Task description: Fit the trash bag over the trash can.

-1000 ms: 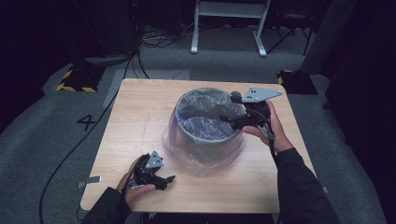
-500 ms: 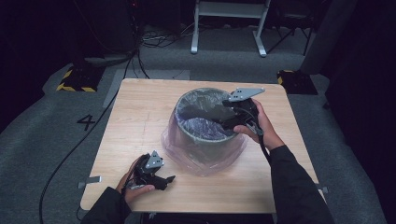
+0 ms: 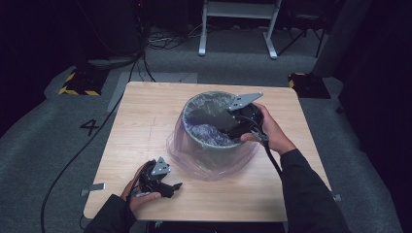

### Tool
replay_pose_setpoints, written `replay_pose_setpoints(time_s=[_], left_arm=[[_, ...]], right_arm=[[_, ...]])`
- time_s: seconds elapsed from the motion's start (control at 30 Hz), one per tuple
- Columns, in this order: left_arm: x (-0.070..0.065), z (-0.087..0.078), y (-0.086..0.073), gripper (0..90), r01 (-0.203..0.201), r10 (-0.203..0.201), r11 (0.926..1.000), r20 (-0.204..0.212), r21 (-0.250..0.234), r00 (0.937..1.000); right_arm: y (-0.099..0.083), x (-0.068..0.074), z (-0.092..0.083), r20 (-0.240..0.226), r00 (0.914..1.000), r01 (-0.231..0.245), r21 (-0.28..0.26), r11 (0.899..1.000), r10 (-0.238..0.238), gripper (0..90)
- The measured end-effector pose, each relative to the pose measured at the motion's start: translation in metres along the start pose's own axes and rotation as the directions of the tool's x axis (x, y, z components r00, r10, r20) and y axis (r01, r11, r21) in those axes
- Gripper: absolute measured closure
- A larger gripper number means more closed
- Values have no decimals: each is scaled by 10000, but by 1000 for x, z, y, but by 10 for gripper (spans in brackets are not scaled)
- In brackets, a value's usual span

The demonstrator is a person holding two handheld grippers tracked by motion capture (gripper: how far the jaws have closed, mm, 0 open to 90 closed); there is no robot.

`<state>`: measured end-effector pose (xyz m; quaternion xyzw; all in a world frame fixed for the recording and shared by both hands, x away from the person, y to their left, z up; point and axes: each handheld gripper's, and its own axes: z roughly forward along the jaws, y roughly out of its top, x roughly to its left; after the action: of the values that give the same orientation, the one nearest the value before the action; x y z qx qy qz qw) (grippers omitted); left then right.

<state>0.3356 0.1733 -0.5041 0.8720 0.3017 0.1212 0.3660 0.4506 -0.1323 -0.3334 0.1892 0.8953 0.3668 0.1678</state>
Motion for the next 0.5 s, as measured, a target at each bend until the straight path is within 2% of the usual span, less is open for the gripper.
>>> replay_pose_setpoints(time_s=[0.17, 0.3, 0.4, 0.5], left_arm=[[0, 0, 0, 144, 5, -5, 10000, -1, -2, 10000], [0, 0, 0, 145, 3, -3, 10000, -2, -3, 10000], [0, 0, 0, 145, 3, -3, 10000, -2, -3, 10000], [0, 0, 0, 144, 2, -2, 10000, -1, -1, 10000]], right_arm=[[5, 0, 5, -265, 9995, 173, 1034, 9945, -146, 243], [7, -3, 9, -376, 9993, 119, 1442, 9895, -65, 245], [9, -3, 11, -550, 9985, 179, 1904, 9815, -75, 250], [10, -3, 13, -510, 9987, 56, 2123, 9772, 53, 250]])
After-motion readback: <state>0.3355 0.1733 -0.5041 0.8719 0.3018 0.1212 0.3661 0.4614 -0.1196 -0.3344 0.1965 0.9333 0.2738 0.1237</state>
